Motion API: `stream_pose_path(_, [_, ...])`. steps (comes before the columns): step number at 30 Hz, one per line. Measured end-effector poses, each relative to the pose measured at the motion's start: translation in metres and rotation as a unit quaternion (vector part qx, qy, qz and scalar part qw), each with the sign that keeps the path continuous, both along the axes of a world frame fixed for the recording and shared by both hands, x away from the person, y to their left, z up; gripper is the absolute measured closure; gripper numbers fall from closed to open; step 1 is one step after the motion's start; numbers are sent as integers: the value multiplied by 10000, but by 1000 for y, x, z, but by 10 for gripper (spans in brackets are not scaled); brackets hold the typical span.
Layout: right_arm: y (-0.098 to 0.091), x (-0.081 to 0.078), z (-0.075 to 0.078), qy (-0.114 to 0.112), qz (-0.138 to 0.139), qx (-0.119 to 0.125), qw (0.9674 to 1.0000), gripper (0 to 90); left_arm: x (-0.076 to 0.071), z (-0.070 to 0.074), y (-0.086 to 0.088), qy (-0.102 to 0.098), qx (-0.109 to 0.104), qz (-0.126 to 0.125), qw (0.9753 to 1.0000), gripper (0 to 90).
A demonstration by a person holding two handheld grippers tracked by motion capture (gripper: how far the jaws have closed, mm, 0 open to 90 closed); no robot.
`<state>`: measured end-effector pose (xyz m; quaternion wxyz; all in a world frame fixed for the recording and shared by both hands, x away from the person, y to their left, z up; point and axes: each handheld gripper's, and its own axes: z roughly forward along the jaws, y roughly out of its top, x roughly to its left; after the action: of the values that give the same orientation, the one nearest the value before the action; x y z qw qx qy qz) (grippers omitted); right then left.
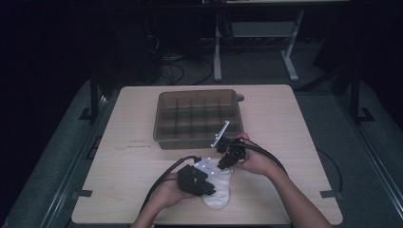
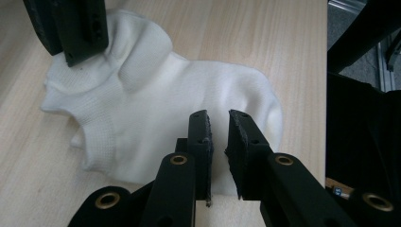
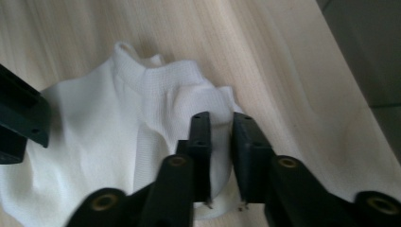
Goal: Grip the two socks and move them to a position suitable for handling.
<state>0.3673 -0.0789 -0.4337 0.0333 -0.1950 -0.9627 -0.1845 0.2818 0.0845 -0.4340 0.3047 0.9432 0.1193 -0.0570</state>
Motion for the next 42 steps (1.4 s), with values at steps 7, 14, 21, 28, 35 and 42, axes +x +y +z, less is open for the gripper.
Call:
stream_pose_path(7, [-3, -3, 7, 27, 29, 7, 10000, 885, 2, -4, -2, 39, 57, 1, 10000, 790])
stream_pose_path(14, [-12, -8, 22, -158, -46, 32, 9999, 886, 1, -4, -3, 57, 51, 20, 10000, 790])
stream_pose_path(21, [-14, -3, 5, -95, -173, -383, 9991, 886, 1, -7, -6, 103, 120, -49, 9999, 790])
stream_pose_path(28, [-15, -2, 5, -107, -214, -340, 9991, 828, 1, -7, -7, 87, 86, -38, 9999, 771])
stream_pose_path(35, [-22, -16, 28, -205, -311, 96, 9993, 773, 2, 4, -2, -34, -19, 45, 10000, 773])
stream_pose_path(42, [-24, -37, 14, -56, -357, 56, 9993, 797, 1, -1, -7, -5, 100, -18, 9999, 777])
